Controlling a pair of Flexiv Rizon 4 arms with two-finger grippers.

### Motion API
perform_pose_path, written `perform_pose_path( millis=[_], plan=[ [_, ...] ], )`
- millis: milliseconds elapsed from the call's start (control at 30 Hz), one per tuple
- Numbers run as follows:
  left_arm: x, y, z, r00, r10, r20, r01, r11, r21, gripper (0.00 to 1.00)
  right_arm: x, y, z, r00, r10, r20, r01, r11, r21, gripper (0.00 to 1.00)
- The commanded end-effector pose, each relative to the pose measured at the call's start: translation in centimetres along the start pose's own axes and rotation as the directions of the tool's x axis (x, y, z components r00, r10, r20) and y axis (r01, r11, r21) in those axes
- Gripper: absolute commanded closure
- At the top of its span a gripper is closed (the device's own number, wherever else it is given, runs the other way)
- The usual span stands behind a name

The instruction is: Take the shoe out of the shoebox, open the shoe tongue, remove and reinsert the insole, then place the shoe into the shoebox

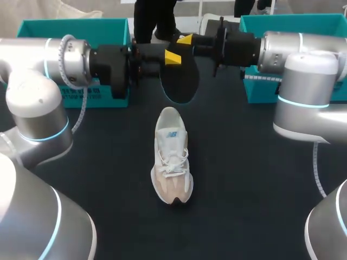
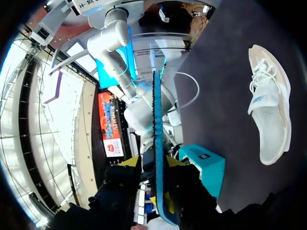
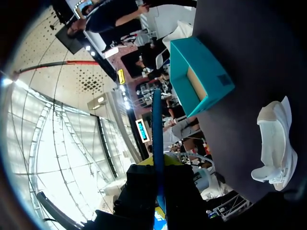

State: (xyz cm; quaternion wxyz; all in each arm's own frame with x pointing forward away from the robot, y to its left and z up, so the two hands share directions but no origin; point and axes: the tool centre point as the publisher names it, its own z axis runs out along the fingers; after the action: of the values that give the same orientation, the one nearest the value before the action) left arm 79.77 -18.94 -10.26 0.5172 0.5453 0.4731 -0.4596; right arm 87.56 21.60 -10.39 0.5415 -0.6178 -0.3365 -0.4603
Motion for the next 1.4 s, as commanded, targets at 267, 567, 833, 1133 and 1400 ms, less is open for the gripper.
perform_pose_path(
  millis=[267, 567, 833, 1133, 1400],
  plan=[
    [0.5, -0.1, -0.2, 1.000, -0.014, -0.001, 0.014, 1.000, -0.007, 1.00, -0.3, -0.2, 0.6, 1.000, -0.025, 0.005, 0.025, 1.000, 0.012, 1.00],
    [-1.1, -0.8, -2.5, 0.999, -0.031, 0.012, 0.030, 0.999, 0.016, 1.00, 0.0, -1.1, -1.4, 0.983, -0.184, 0.021, 0.183, 0.981, 0.062, 0.00],
    [-2.1, -1.6, -4.6, 0.999, -0.033, 0.027, 0.032, 0.999, 0.032, 1.00, 0.4, -2.4, -4.3, 0.965, -0.261, 0.017, 0.258, 0.959, 0.114, 0.00],
    [-2.3, -1.5, -5.9, 0.998, -0.044, 0.040, 0.044, 0.999, 0.022, 1.00, 1.0, -3.2, -7.6, 0.948, -0.319, 0.012, 0.313, 0.934, 0.171, 0.00],
    [-2.9, -1.7, -6.3, 0.996, -0.072, 0.045, 0.070, 0.997, 0.031, 1.00, 1.1, -3.0, -8.0, 0.944, -0.327, 0.036, 0.316, 0.932, 0.179, 0.00]
  ],
)
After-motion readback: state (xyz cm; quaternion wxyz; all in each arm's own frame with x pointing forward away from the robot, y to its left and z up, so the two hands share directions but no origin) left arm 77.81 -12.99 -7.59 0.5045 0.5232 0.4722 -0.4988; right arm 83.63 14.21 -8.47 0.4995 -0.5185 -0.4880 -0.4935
